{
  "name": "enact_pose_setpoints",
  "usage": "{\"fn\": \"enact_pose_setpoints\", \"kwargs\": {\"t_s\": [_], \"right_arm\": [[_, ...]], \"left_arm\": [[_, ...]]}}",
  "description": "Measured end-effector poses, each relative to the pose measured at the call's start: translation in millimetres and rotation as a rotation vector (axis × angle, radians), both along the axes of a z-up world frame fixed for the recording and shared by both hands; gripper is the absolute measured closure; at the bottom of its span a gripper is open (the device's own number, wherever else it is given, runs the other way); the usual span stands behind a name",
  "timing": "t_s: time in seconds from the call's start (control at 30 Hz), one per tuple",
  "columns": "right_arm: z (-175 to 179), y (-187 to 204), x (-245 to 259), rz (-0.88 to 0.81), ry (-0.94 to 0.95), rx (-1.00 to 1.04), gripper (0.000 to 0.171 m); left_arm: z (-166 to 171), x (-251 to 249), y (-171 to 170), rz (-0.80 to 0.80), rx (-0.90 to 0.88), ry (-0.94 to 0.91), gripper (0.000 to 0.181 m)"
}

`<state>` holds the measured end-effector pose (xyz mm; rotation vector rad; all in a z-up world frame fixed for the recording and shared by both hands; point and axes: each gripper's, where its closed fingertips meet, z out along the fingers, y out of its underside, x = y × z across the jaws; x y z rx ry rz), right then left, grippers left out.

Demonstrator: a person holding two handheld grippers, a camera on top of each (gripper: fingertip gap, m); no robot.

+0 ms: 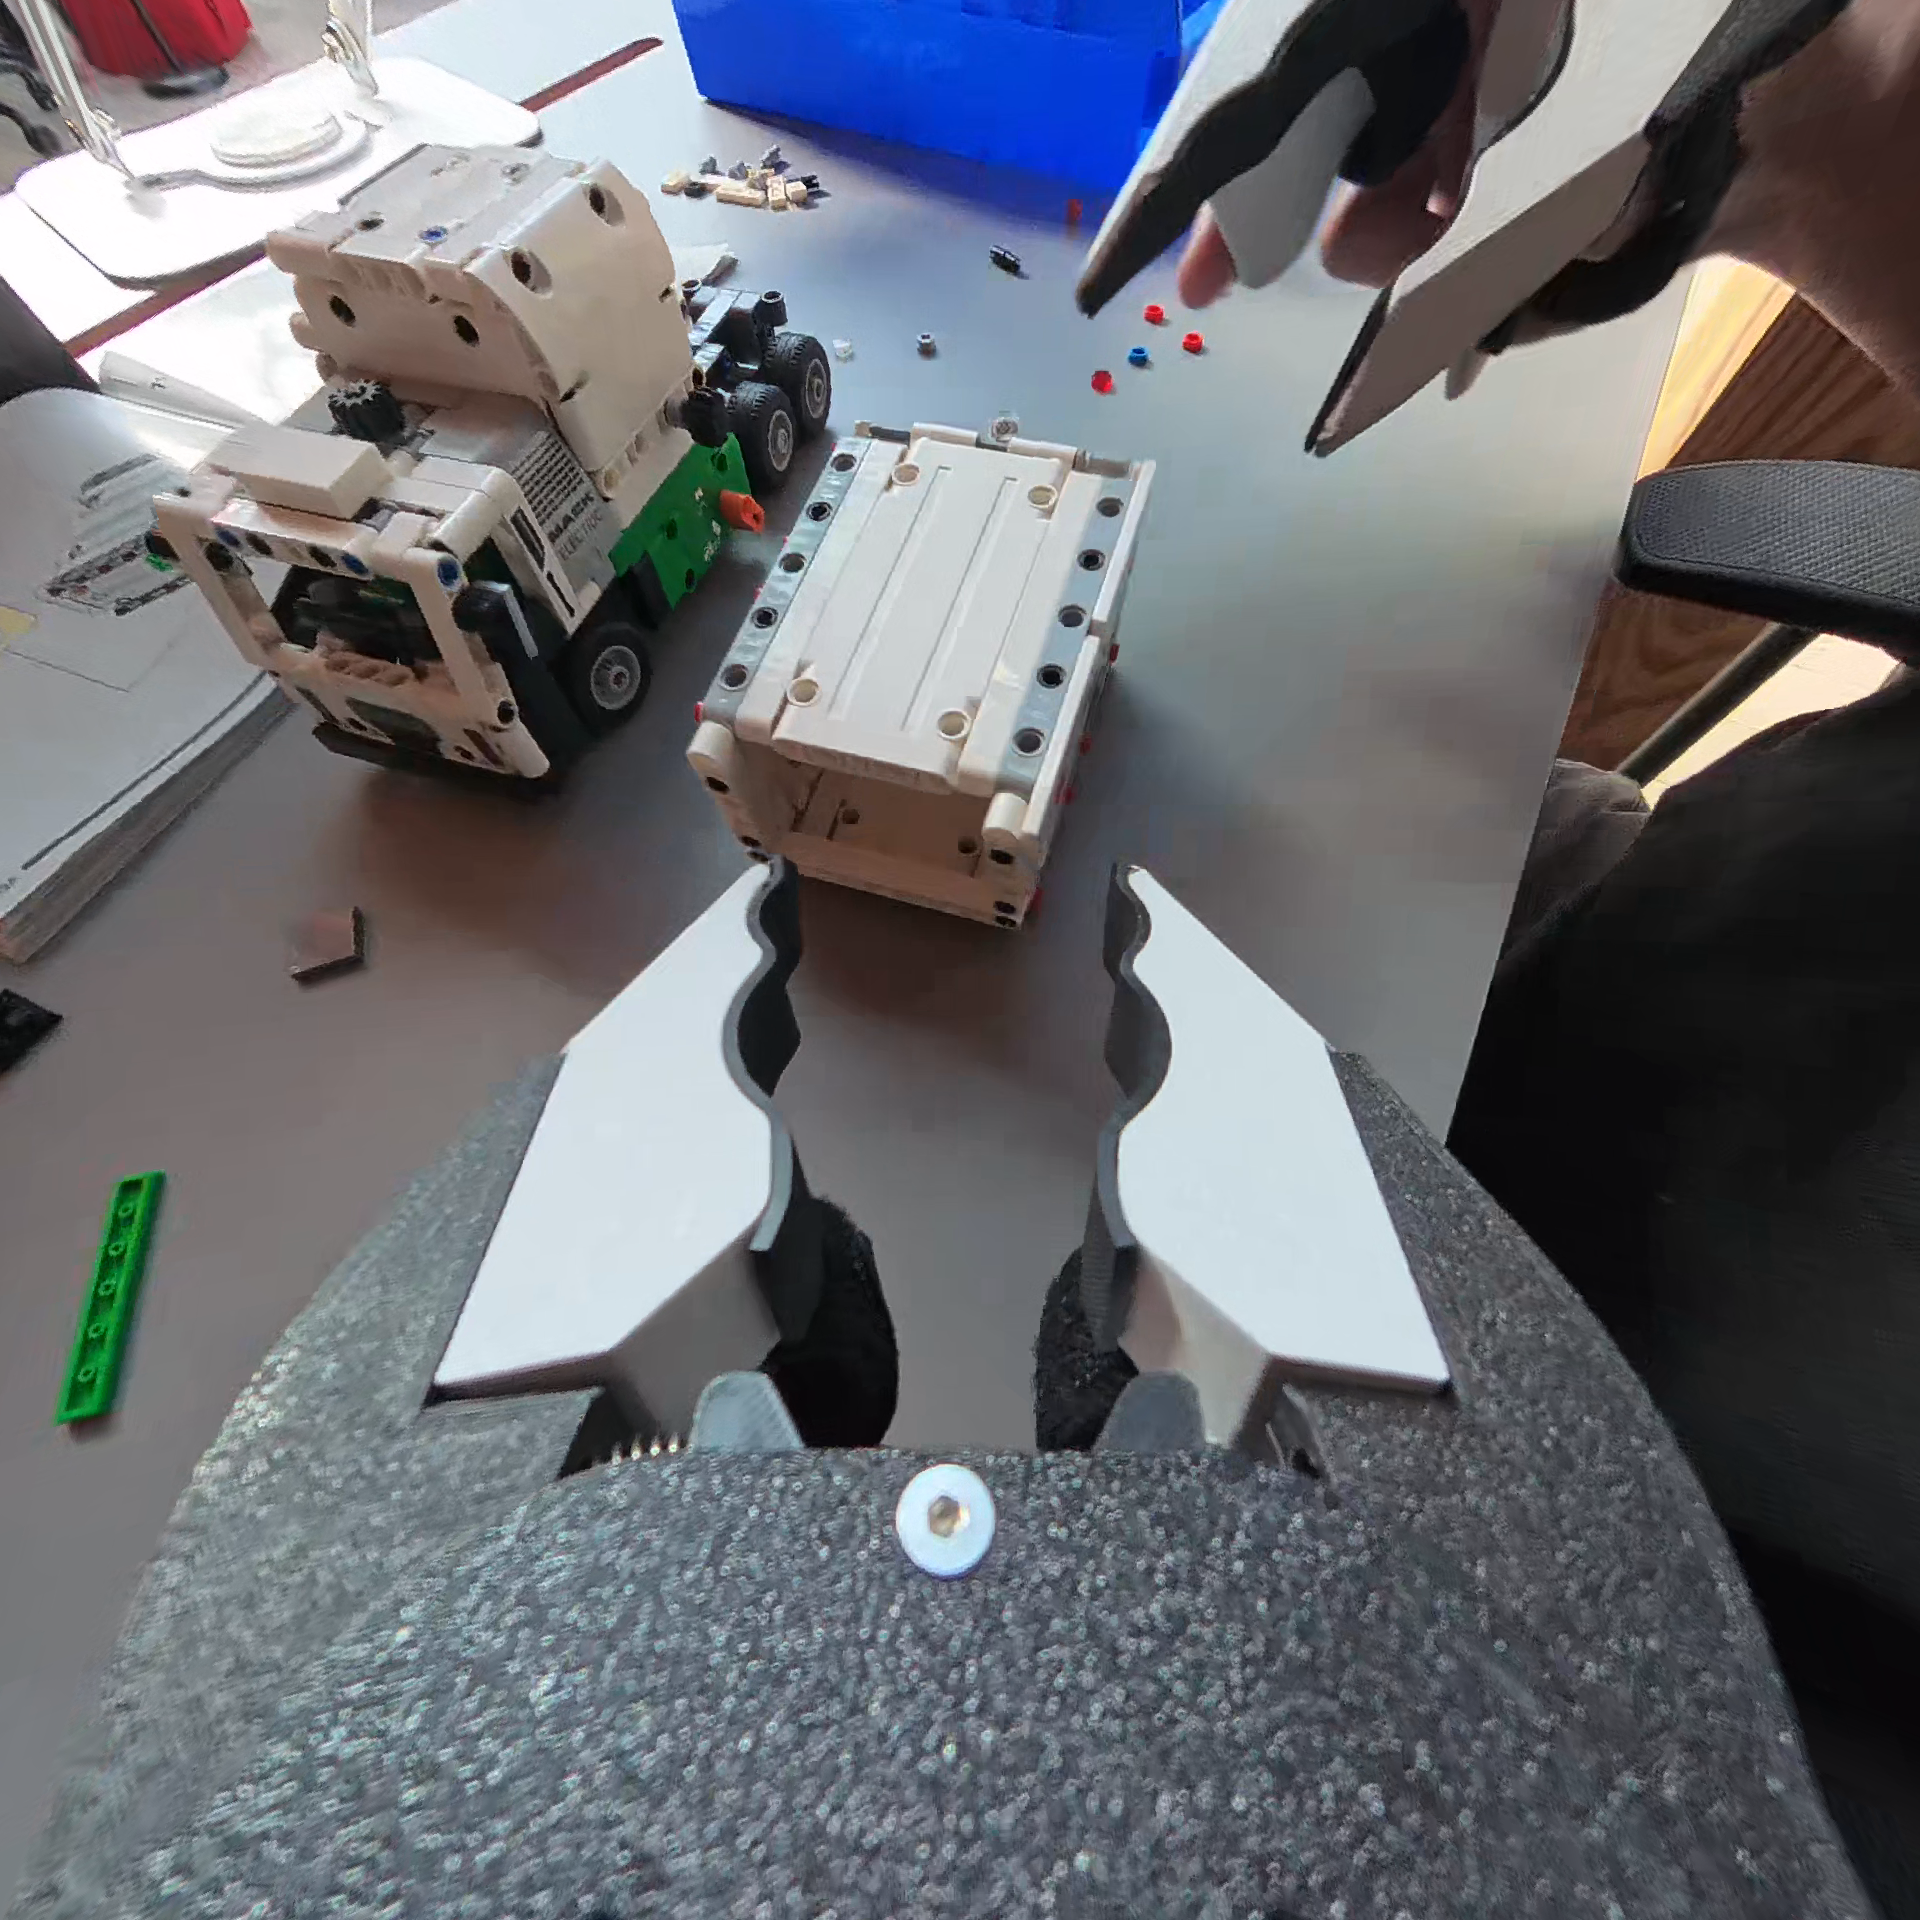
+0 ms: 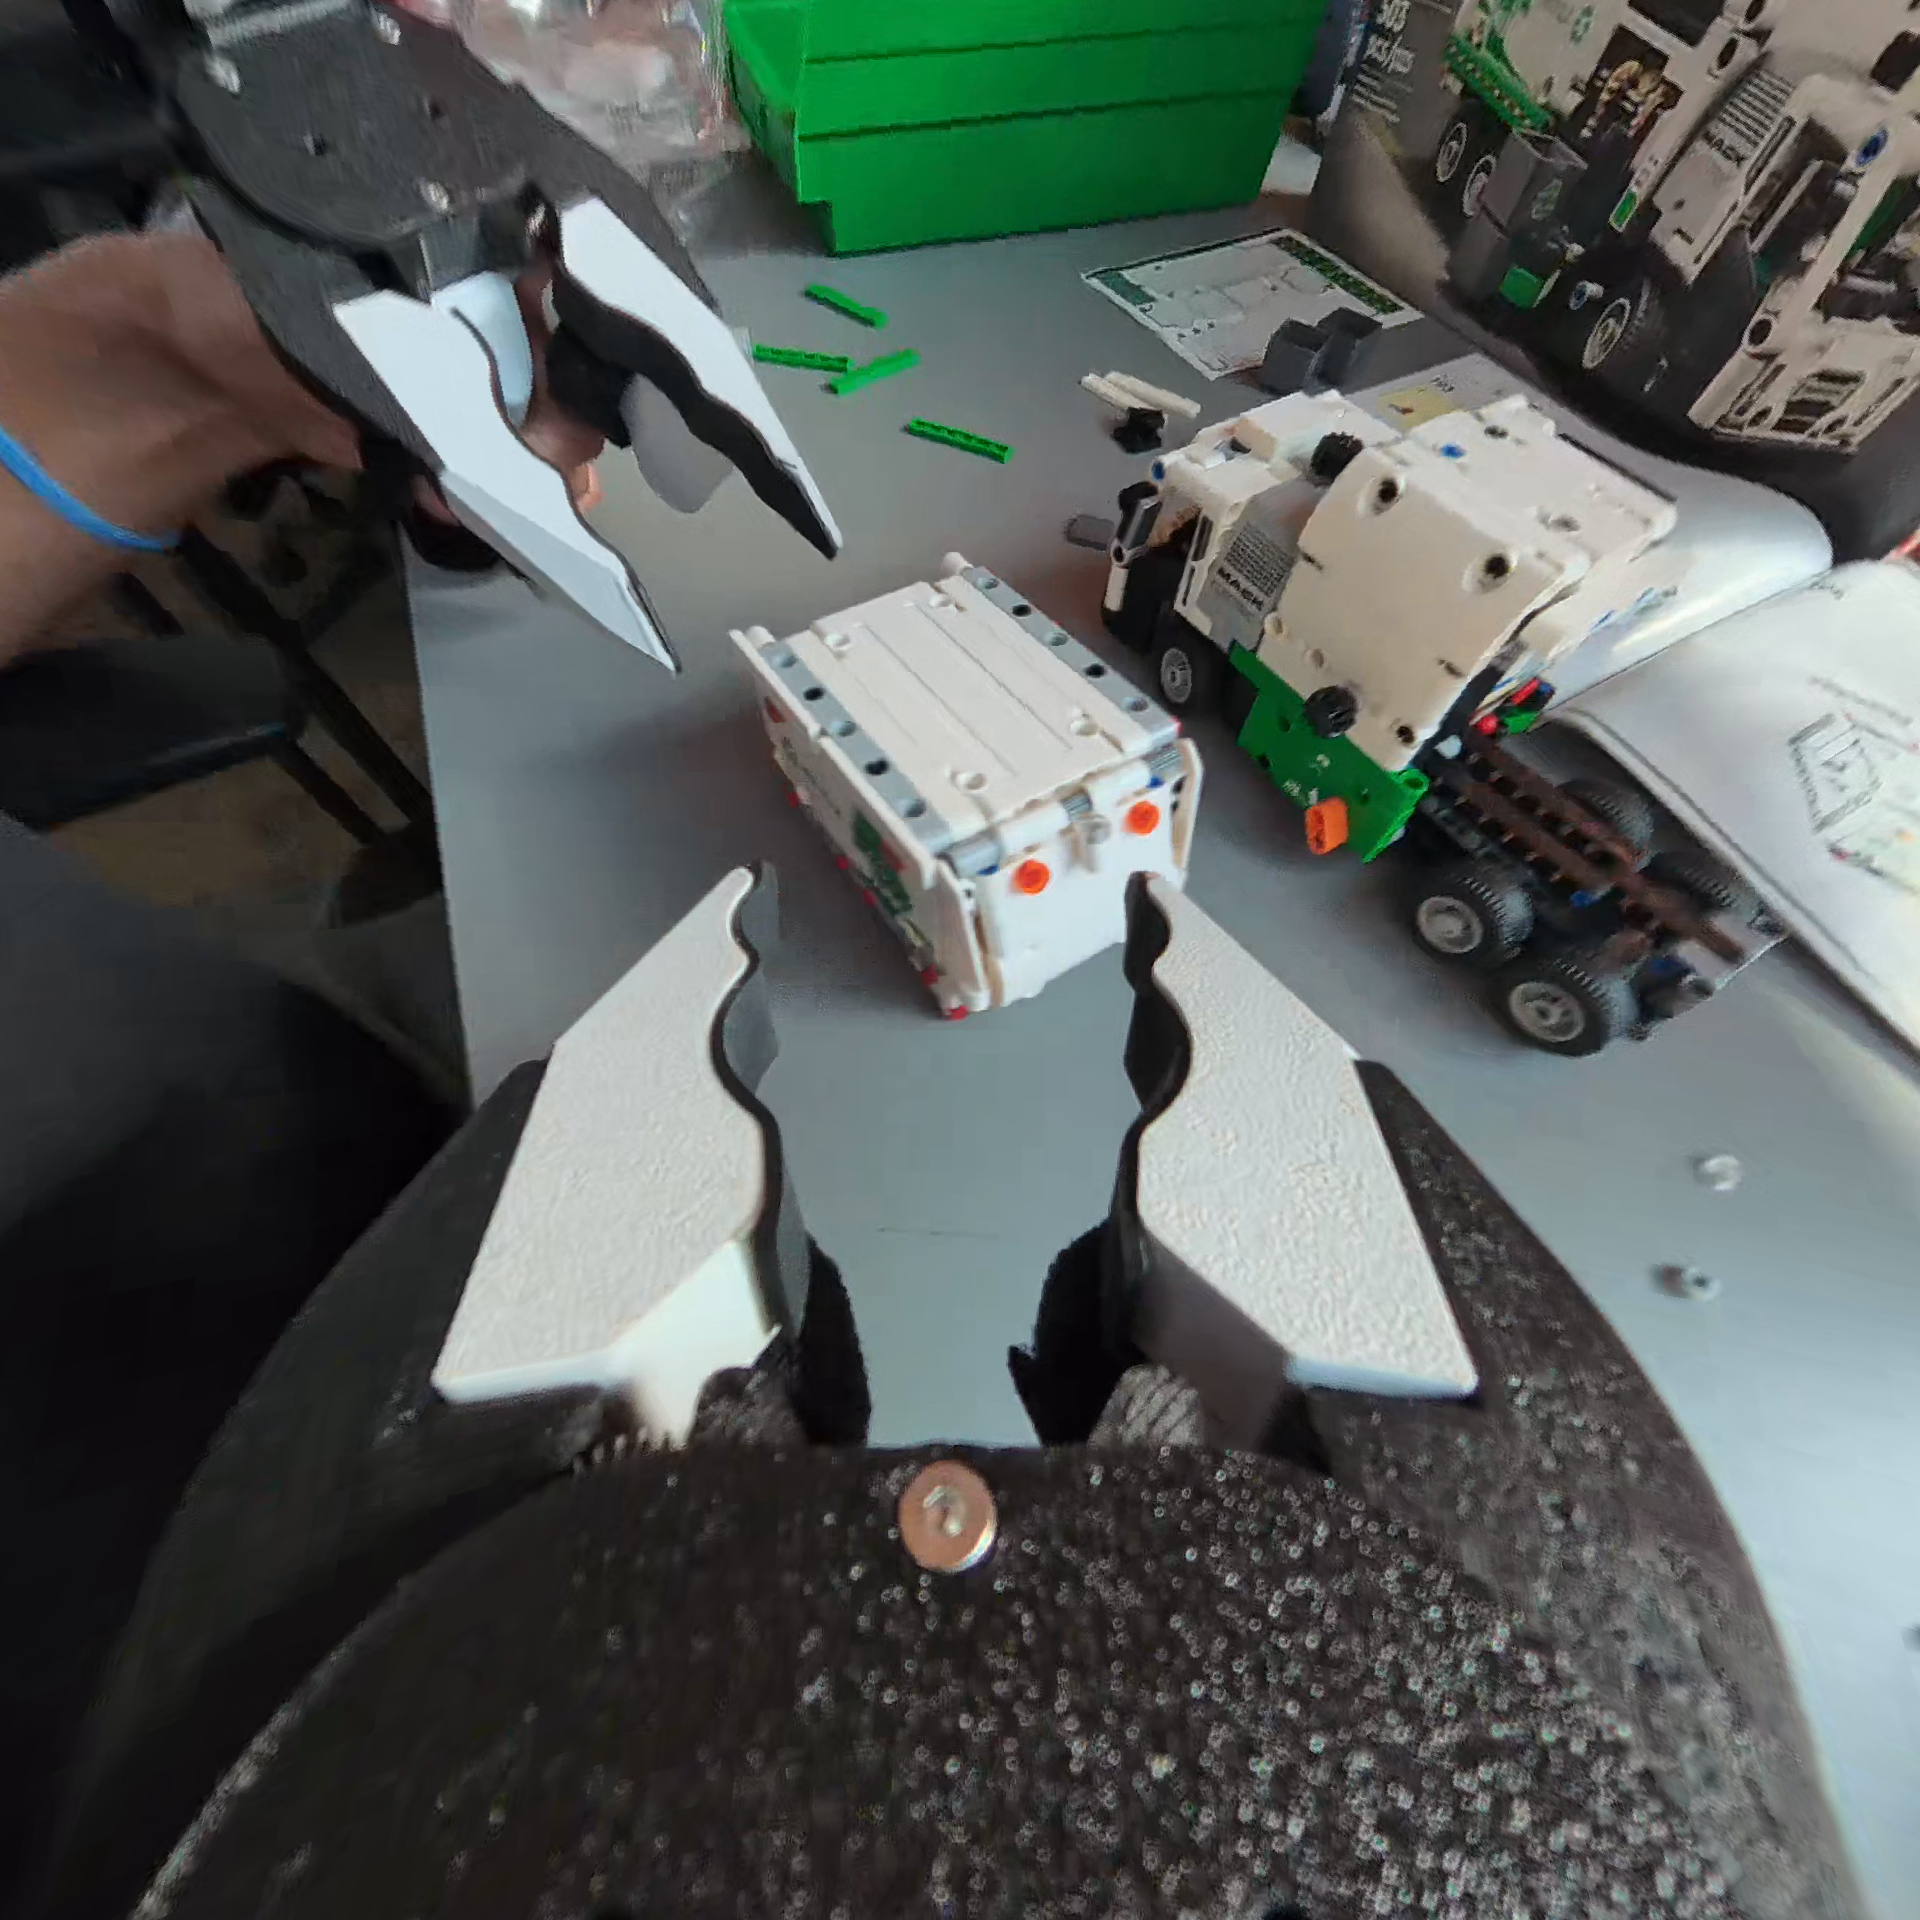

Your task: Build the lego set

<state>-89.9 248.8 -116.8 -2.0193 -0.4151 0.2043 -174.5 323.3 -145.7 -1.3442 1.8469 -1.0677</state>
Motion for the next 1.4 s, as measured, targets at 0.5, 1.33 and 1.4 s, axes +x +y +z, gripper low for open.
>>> {"fn": "enact_pose_setpoints", "kwargs": {"t_s": [0.5, 1.33, 1.4], "right_arm": [[15, -81, -36, -0.193, 0.245, 0.269, 0.131], [8, -68, 43, -0.402, 0.245, 0.226, 0.133], [9, -62, 72, -0.456, 0.212, 0.226, 0.134]], "left_arm": [[14, -14, -8, 0.151, 0.048, -0.195, 0.147], [20, -11, 0, 0.176, 0.065, -0.240, 0.149], [26, -7, 17, 0.255, 0.127, -0.293, 0.151]]}}
